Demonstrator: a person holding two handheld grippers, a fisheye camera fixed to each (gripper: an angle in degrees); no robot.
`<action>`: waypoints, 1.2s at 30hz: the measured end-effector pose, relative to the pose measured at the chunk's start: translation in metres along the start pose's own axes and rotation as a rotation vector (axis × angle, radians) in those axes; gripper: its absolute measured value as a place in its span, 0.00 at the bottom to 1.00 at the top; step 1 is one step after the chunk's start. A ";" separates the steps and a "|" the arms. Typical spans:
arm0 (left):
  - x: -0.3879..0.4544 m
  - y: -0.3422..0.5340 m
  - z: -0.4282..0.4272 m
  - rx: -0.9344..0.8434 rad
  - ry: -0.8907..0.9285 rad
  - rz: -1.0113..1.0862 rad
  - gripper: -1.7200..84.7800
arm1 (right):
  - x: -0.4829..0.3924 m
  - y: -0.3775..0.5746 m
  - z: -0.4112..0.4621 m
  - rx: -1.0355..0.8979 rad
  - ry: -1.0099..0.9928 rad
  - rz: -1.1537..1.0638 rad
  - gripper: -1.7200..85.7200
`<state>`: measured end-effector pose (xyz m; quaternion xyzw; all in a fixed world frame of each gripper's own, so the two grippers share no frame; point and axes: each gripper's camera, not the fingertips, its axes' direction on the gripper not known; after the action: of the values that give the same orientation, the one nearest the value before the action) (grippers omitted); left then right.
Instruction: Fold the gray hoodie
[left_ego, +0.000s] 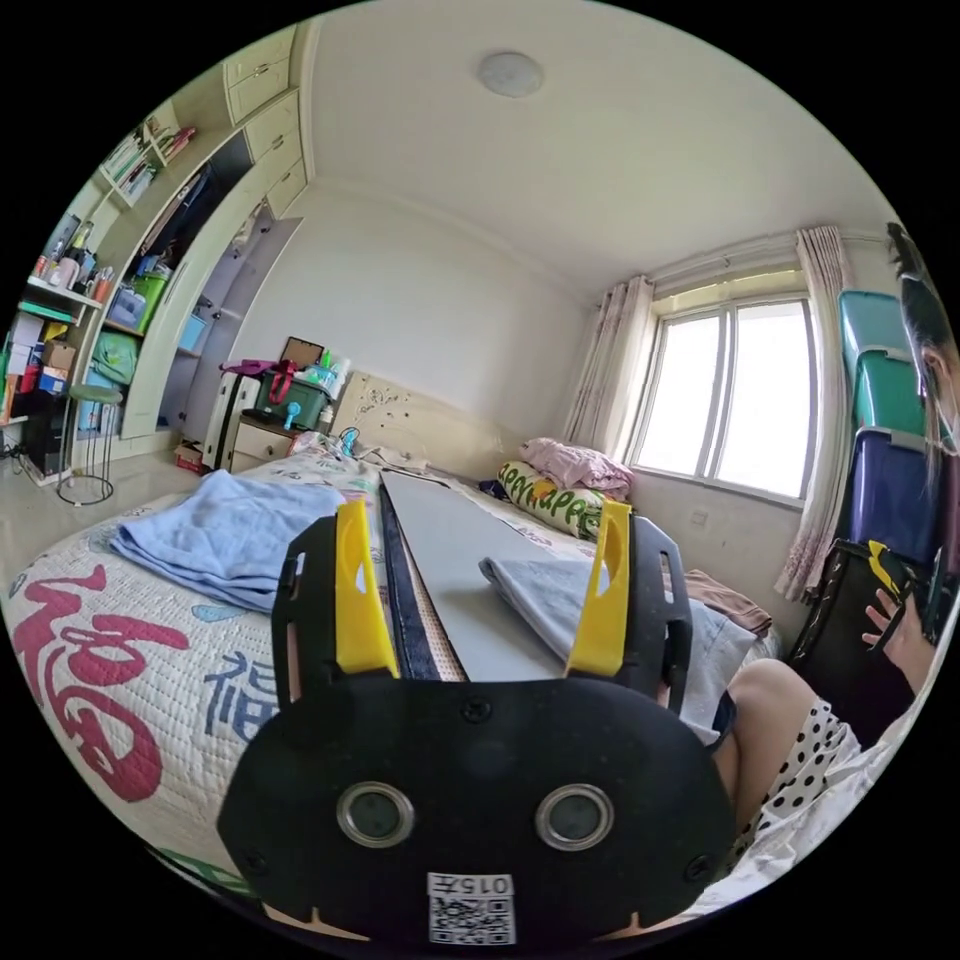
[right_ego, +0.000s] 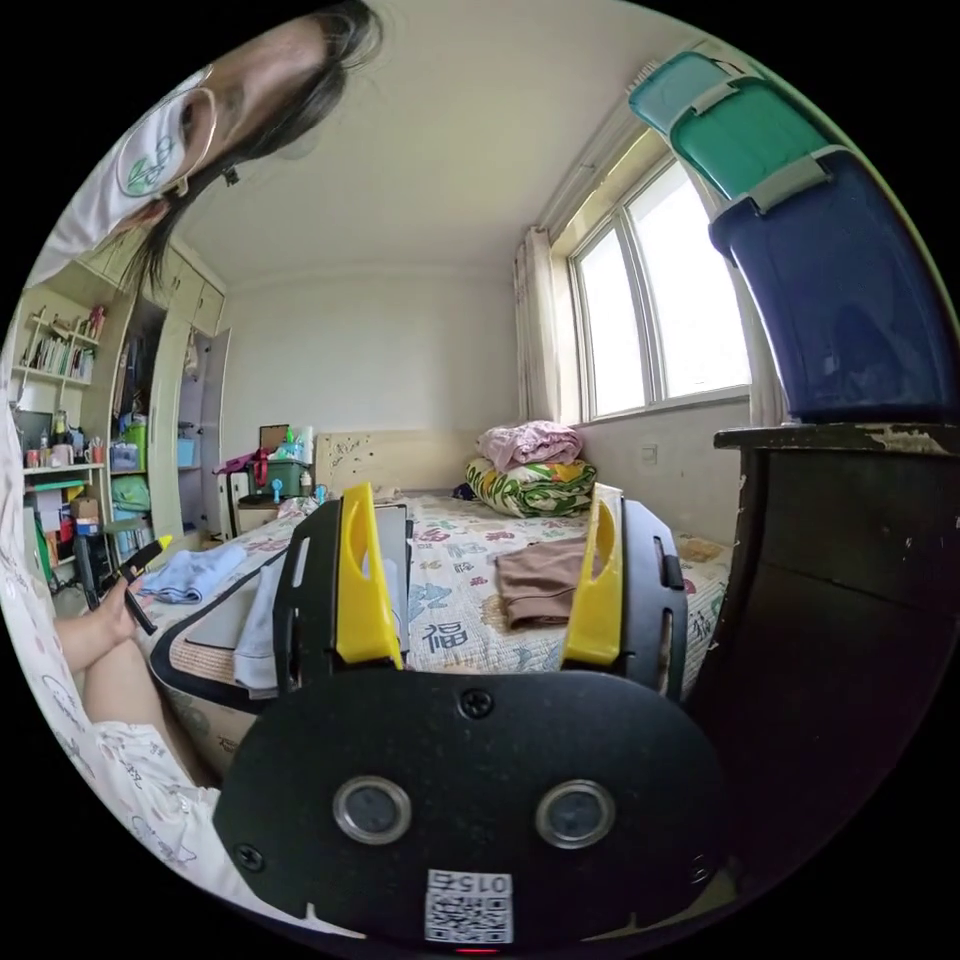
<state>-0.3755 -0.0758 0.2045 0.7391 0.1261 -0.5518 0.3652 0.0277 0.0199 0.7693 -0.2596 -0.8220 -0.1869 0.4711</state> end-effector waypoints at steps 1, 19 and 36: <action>-0.004 0.003 -0.003 0.001 -0.001 -0.019 0.37 | -0.009 -0.002 -0.008 -0.006 0.002 -0.020 0.33; -0.007 0.042 0.027 -0.211 0.100 -0.024 0.33 | -0.068 -0.091 -0.117 0.003 0.117 0.248 0.16; 0.015 0.057 0.039 -0.274 0.114 -0.002 0.32 | -0.195 -0.287 -0.321 0.675 -0.322 0.620 0.01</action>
<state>-0.3645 -0.1461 0.2086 0.7124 0.2214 -0.4868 0.4545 0.1537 -0.4345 0.7375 -0.3508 -0.7831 0.2820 0.4292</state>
